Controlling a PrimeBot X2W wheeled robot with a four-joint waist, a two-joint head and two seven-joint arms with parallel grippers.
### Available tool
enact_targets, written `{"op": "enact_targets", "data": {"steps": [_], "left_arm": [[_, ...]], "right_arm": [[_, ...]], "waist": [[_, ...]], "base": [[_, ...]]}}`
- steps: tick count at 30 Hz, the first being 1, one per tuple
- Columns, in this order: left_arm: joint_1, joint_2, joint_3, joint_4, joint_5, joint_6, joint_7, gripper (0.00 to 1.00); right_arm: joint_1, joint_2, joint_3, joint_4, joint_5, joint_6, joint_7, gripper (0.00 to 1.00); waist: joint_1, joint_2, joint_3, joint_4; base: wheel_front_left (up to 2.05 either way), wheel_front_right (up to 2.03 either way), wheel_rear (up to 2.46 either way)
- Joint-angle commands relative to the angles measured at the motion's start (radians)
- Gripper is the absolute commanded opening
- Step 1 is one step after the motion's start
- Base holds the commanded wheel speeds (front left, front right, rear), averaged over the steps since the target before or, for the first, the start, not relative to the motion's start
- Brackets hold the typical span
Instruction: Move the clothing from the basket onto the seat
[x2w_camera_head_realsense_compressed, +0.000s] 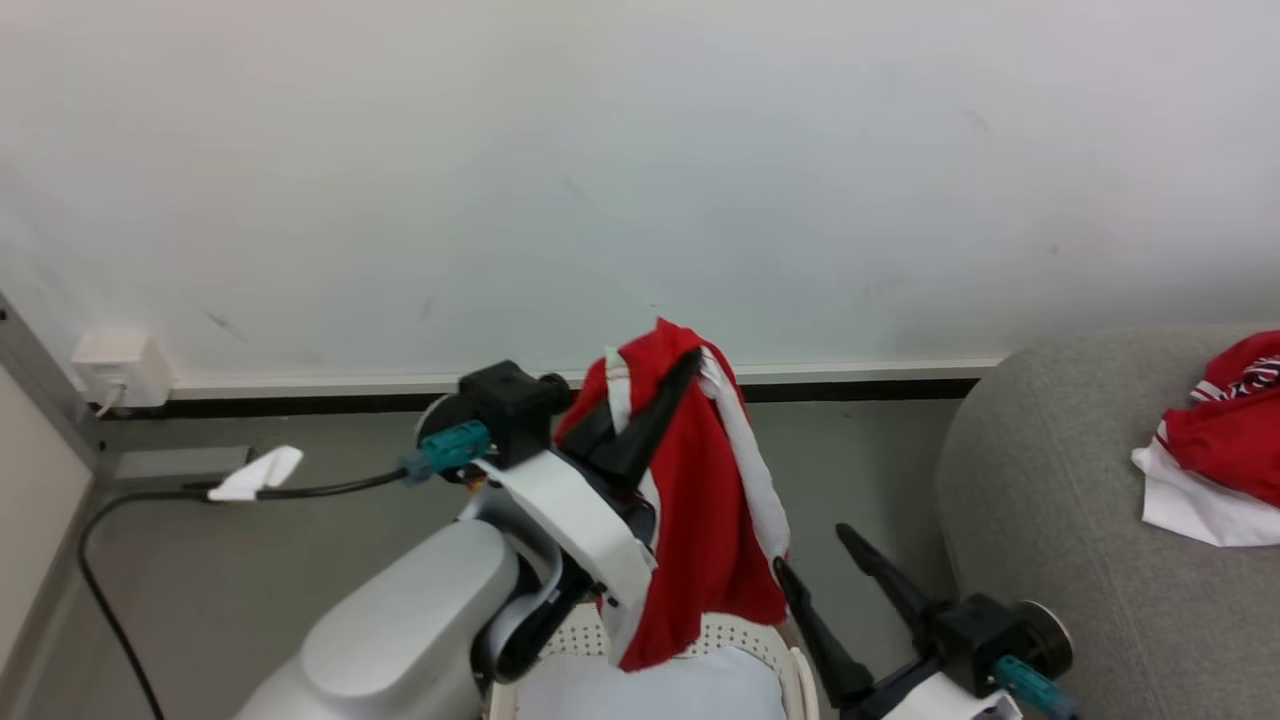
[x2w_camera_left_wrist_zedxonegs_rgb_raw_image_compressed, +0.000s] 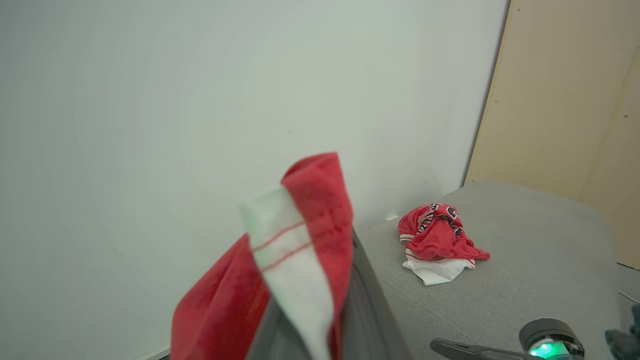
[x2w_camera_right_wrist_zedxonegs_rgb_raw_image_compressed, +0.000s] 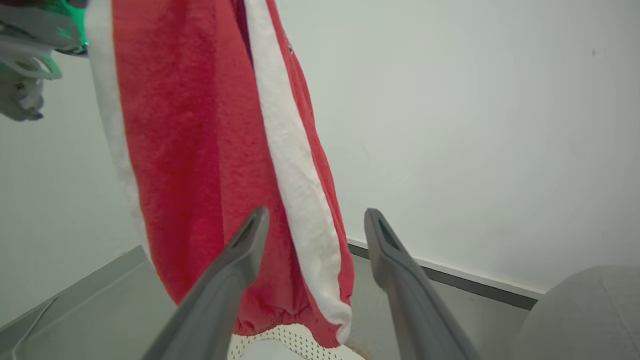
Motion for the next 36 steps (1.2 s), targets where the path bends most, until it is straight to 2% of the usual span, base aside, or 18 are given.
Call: {"op": "enact_targets", "data": {"steps": [1, 9, 17, 26, 27, 28, 29, 30, 36], "left_arm": [[0.013, -0.005, -0.006, 0.001, 0.01, -0.005, 0.003, 0.0], [0.016, -0.05, -0.062, 0.01, 0.023, -0.029, 0.019, 0.0], [0.017, -0.085, -0.119, 0.0, 0.036, -0.05, 0.041, 0.0], [0.026, -0.096, -0.15, -0.008, 0.037, -0.059, 0.056, 0.0], [0.026, -0.095, -0.15, -0.008, 0.036, -0.059, 0.056, 0.0], [0.026, -0.094, -0.15, -0.007, 0.034, -0.057, 0.055, 0.0], [0.026, -0.093, -0.148, -0.006, 0.032, -0.055, 0.054, 0.0], [0.026, -0.091, -0.147, -0.004, 0.03, -0.054, 0.052, 0.0], [0.029, -0.08, -0.139, 0.006, 0.019, -0.05, 0.046, 0.0]], "right_arm": [[-0.018, -0.004, 0.016, 0.015, -0.007, -0.002, 0.0, 1.0], [-0.129, -0.013, 0.127, 0.14, 0.013, -0.002, 0.0, 1.0], [-0.197, -0.024, 0.174, 0.264, 0.051, -0.002, 0.0, 1.0], [-0.247, -0.014, 0.209, 0.358, 0.086, -0.002, 0.0, 1.0], [-0.252, -0.013, 0.214, 0.364, 0.094, -0.002, 0.0, 0.84], [-0.255, -0.013, 0.22, 0.371, 0.103, -0.002, 0.0, 0.48], [-0.255, -0.012, 0.224, 0.376, 0.11, -0.002, 0.0, 0.31], [-0.257, -0.011, 0.227, 0.379, 0.118, -0.002, 0.0, 0.01], [-0.259, -0.014, 0.219, 0.369, 0.134, -0.002, 0.0, 0.0]], "waist": [[0.0, 0.0, -0.002, 0.013], [0.0, 0.0, -0.008, 0.075], [0.0, 0.0, -0.019, 0.135], [0.0, 0.0, -0.026, 0.166], [0.0, 0.0, -0.027, 0.167], [0.0, 0.0, -0.027, 0.168], [0.0, 0.0, -0.027, 0.169], [0.0, 0.0, -0.027, 0.169], [0.0, 0.0, -0.022, 0.16]], "base": [[0.0, 0.0, 0.0], [0.0, 0.0, 0.0], [0.0, 0.0, 0.0], [0.0, 0.0, 0.0], [0.0, 0.0, 0.0], [0.0, 0.0, 0.0], [0.0, 0.0, 0.0], [0.0, 0.0, 0.0], [0.0, 0.0, 0.0]]}}
